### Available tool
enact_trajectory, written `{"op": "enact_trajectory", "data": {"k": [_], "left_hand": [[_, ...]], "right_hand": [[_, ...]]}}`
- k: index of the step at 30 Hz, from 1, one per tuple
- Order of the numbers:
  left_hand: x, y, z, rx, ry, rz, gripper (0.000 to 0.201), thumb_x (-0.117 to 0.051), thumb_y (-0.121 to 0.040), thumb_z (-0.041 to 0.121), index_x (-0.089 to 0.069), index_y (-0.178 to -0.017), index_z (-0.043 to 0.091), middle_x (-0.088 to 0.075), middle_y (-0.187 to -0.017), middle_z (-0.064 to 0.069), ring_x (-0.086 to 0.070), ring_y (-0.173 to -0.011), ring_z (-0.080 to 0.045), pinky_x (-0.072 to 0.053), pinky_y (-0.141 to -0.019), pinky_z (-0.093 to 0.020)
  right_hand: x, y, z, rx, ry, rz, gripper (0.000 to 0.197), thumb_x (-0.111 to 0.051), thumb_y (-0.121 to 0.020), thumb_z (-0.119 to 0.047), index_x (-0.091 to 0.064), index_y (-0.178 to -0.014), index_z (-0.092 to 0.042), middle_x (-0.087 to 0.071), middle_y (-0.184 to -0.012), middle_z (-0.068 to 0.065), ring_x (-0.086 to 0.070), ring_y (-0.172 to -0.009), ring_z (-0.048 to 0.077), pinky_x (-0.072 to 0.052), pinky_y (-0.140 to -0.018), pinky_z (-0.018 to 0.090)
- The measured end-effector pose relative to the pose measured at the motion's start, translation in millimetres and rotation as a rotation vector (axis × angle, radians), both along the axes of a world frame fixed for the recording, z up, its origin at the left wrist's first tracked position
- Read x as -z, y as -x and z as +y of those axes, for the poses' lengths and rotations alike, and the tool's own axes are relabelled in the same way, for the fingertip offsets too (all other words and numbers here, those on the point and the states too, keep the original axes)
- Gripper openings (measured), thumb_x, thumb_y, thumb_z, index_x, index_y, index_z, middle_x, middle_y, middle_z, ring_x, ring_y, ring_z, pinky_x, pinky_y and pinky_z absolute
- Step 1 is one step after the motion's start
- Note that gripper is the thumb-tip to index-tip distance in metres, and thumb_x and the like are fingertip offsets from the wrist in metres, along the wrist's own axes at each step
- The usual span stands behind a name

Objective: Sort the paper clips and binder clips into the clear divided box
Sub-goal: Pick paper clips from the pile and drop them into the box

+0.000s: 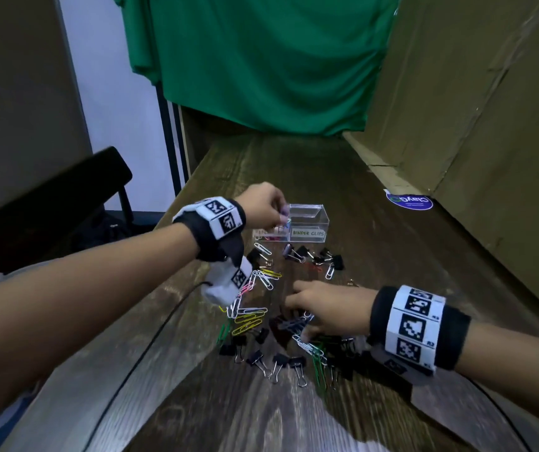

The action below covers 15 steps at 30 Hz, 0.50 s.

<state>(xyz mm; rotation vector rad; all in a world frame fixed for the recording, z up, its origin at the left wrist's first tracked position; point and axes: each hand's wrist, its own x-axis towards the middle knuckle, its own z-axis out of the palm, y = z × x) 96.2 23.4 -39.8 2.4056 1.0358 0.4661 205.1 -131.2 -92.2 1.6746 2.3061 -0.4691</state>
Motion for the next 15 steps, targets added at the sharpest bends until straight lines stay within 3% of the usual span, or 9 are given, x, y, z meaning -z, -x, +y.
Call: {"op": "enact_trajectory", "data": {"k": [3,6,8,11,13,15], "left_hand": [[-6.6,-13.8,26.8,-0.103,-0.074,-0.069,0.014,-0.072,-0.078,0.005,-0.068,-0.091,0.002,-0.064,-0.076,-0.005,-0.061,-0.069,-0.016,-0.057,-0.070,-0.027],[-0.7,-25.8,46.1,-0.117,-0.144,-0.029,0.019,-0.075,-0.075,0.003,-0.069,-0.092,0.001,-0.070,-0.088,-0.011,-0.065,-0.080,-0.018,-0.055,-0.075,-0.028],[8.7,-31.0,57.5,-0.124,-0.161,0.014,0.020,-0.075,-0.074,0.003,-0.071,-0.093,0.002,-0.073,-0.097,-0.013,-0.068,-0.090,-0.021,-0.055,-0.080,-0.028],[23.9,-35.9,69.1,-0.107,-0.151,0.130,0.026,-0.078,-0.070,0.002,-0.073,-0.096,0.006,-0.074,-0.099,-0.014,-0.069,-0.092,-0.024,-0.057,-0.082,-0.031],[30.8,-35.1,72.9,-0.085,-0.131,0.173,0.031,-0.078,-0.069,0.001,-0.073,-0.099,0.007,-0.074,-0.098,-0.014,-0.070,-0.090,-0.024,-0.057,-0.082,-0.030],[30.1,-32.2,73.9,-0.038,-0.137,0.182,0.032,-0.076,-0.071,0.001,-0.072,-0.103,0.006,-0.074,-0.099,-0.014,-0.069,-0.088,-0.020,-0.053,-0.078,-0.024]], "right_hand": [[-3.8,0.9,-1.5,-0.027,0.007,0.010,0.049,-0.065,-0.086,-0.028,-0.047,-0.131,-0.016,-0.045,-0.124,0.008,-0.047,-0.117,0.028,-0.043,-0.092,0.039],[-0.3,-0.5,-3.8,-0.053,0.023,-0.012,0.057,-0.071,-0.081,-0.033,-0.045,-0.130,-0.022,-0.042,-0.124,0.006,-0.044,-0.116,0.028,-0.046,-0.093,0.047],[4.3,-3.6,-3.9,-0.098,-0.013,0.017,0.048,-0.068,-0.085,-0.023,-0.048,-0.128,-0.020,-0.044,-0.125,0.006,-0.046,-0.117,0.028,-0.045,-0.094,0.043],[7.5,-9.0,-3.2,-0.184,-0.083,0.127,0.036,-0.064,-0.085,-0.010,-0.057,-0.119,-0.014,-0.051,-0.128,0.006,-0.050,-0.119,0.024,-0.042,-0.100,0.031],[7.8,-9.3,-3.1,-0.209,-0.099,0.153,0.029,-0.065,-0.079,-0.005,-0.061,-0.106,-0.012,-0.058,-0.118,0.006,-0.055,-0.110,0.021,-0.040,-0.091,0.019],[9.2,-9.1,-3.1,-0.195,-0.085,0.122,0.027,-0.065,-0.070,0.001,-0.061,-0.094,-0.011,-0.060,-0.107,0.006,-0.058,-0.099,0.023,-0.047,-0.084,0.028]]}}
